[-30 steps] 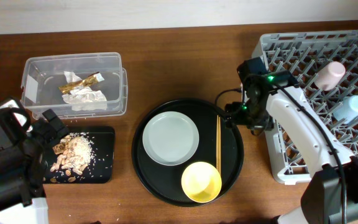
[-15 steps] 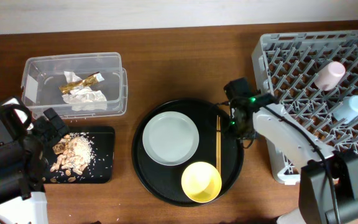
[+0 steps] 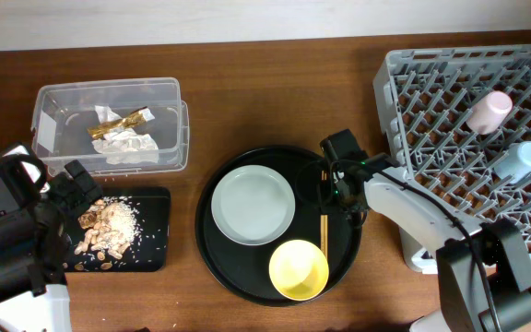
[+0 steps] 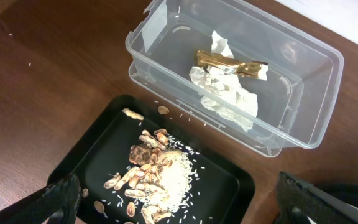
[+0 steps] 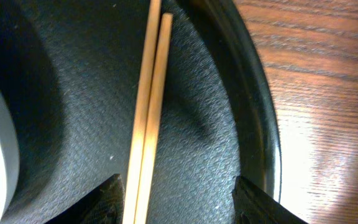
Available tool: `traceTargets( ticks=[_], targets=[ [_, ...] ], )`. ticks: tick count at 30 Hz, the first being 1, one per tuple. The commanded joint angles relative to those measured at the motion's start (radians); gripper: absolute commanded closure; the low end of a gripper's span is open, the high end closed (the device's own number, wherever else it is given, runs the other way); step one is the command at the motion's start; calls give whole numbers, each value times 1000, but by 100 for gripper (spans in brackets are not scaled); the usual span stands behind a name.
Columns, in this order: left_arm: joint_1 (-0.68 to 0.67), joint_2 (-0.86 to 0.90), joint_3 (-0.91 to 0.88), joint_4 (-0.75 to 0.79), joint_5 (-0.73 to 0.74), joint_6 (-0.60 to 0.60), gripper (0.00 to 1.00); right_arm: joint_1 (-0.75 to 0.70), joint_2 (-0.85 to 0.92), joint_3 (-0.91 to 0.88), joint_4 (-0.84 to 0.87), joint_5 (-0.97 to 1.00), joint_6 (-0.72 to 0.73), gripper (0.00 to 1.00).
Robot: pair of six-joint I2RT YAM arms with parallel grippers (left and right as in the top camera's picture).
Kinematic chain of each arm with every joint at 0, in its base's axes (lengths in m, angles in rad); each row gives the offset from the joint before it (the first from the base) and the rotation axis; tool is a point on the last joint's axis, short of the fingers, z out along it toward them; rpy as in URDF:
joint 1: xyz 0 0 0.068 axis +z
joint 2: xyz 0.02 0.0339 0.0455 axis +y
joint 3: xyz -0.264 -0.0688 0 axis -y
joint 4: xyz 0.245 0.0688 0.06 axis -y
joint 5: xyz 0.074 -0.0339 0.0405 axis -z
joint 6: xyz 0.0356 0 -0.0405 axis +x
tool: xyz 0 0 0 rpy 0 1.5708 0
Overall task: Sort waste into correct bins and load items into the dishwasher rack
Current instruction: 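Reach the right gripper to the chopsticks on the round tray and grasp one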
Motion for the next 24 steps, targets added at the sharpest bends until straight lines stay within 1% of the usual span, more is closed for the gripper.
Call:
traceTargets(
  ticks=[1,10,14,16,18,20,23,24],
  targets=[
    [5,2,10,2,0,-10,1,5,53,-18,10,39,27,42],
    [5,2,10,2,0,-10,1,5,99,-19,26,28,66,42],
    [5,2,10,2,0,-10,1,5,99,-25,34,24,106,57],
    [5,2,10,2,0,-10,1,5,99,-33,47,24,106,60],
    [5,2,10,2,0,-10,1,5,99,-54,76,24,133,61],
    [5,2,10,2,0,-10,1,5,99,-66,85,24,163,64],
    [5,2,10,2,0,-10,1,5,99,-66,82,-20,166,79],
    [5,2,10,2,0,-10,1,5,99,-66,82,-43,166,85]
  ],
)
